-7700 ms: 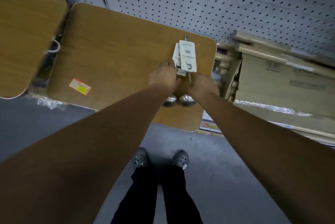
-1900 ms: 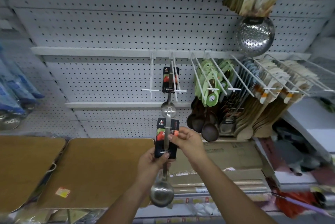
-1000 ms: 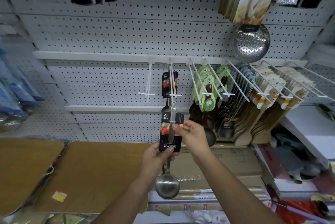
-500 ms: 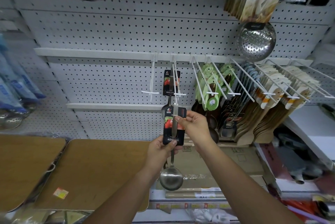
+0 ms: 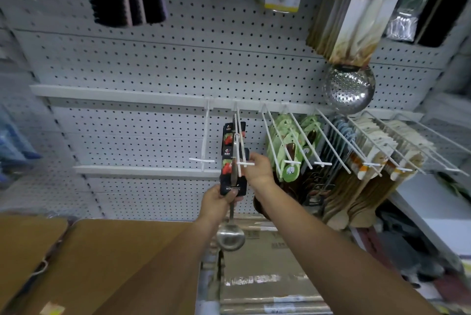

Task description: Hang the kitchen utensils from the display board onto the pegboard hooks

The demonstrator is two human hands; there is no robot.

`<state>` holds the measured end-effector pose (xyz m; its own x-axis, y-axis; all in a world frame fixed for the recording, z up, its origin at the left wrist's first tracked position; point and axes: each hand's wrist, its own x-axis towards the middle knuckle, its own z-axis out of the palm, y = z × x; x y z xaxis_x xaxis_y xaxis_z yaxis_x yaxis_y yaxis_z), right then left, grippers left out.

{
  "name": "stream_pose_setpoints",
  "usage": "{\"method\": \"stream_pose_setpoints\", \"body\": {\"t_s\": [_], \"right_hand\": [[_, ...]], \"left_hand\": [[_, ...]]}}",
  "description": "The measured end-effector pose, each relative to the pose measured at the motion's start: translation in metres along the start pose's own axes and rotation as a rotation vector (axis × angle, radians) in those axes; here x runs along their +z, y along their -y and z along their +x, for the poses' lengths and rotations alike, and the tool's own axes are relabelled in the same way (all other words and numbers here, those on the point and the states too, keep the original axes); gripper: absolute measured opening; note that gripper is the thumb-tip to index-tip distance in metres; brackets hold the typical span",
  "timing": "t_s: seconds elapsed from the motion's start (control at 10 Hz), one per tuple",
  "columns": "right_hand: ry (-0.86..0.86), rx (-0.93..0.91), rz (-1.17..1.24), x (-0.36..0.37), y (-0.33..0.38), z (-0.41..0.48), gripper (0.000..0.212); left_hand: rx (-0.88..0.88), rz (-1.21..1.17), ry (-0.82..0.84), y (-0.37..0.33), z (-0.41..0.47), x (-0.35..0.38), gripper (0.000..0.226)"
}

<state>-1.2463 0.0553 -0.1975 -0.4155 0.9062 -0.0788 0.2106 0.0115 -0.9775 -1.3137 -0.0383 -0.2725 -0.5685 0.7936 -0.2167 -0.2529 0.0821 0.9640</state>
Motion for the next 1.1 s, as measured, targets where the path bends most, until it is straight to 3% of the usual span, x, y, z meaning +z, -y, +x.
{"method": "stream_pose_setpoints", "body": {"t_s": [0.2, 0.5, 0.7, 0.8, 0.9, 1.1], "right_hand": [[0.067, -0.034, -0.031, 0.000, -0.004, 0.027, 0.024], [0.012, -0.050, 0.048, 0.004, 0.004, 0.046, 0.015], [0.031, -0.114, 0.017, 0.004, 0.002, 0.042, 0.015], [0.026, -0.152, -0.120, 0.000, 0.002, 0.036, 0.019], [0.045, -0.163, -0.235, -0.002, -0.008, 0.031, 0.009], [0.106, -0.154, -0.347, -0.017, -0.012, 0.010, 0.044]], "left_hand": [[-0.020, 0.030, 0.020, -0.005, 0.024, 0.005, 0.017], [-0.067, 0.029, -0.027, -0.026, 0.051, 0.008, 0.006], [-0.049, 0.200, -0.059, -0.022, 0.060, 0.008, 0.006], [-0.058, 0.228, -0.061, -0.016, 0.065, 0.006, 0.011], [-0.021, 0.250, -0.097, -0.008, 0.050, -0.007, 0.011], [-0.035, 0.403, -0.167, 0.004, 0.024, -0.041, 0.036]]}}
